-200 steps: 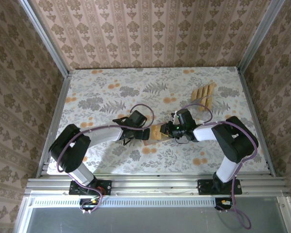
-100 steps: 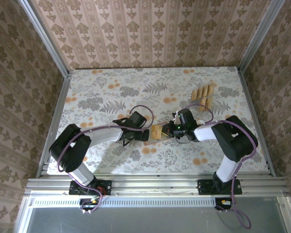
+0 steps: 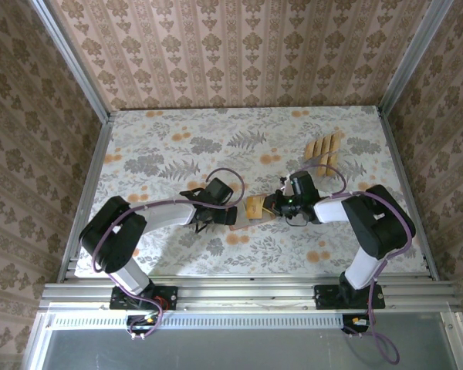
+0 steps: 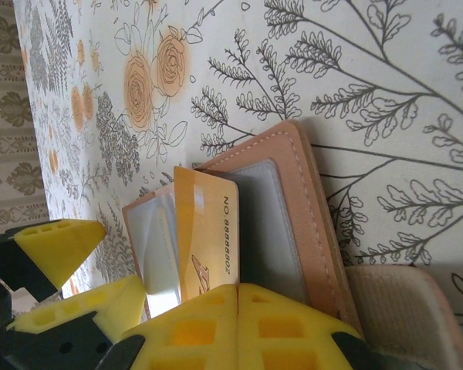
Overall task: Put the credit cards into the card holder
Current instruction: Insert the credit card into the card slot.
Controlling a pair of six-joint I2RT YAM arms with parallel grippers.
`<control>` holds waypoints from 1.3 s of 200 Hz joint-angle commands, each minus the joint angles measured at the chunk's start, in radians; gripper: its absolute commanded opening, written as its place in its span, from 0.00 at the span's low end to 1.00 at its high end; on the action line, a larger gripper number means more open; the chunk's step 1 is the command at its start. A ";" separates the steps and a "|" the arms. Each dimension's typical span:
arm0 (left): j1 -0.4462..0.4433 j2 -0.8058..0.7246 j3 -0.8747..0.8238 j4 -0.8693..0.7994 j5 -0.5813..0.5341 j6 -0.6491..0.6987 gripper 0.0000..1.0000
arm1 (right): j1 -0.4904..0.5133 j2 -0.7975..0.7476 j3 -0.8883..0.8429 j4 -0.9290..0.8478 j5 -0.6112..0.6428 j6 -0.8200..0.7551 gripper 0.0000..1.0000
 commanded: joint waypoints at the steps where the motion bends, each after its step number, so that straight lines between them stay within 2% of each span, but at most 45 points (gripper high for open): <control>1: 0.011 0.024 -0.015 -0.022 -0.019 0.007 1.00 | -0.006 -0.018 -0.002 -0.054 -0.028 -0.043 0.00; 104: 0.073 0.041 -0.002 -0.029 -0.010 0.076 1.00 | 0.006 0.015 -0.009 -0.028 -0.083 -0.068 0.00; 260: 0.075 0.050 0.000 -0.025 -0.003 0.073 1.00 | 0.036 0.052 0.007 -0.030 -0.087 -0.079 0.00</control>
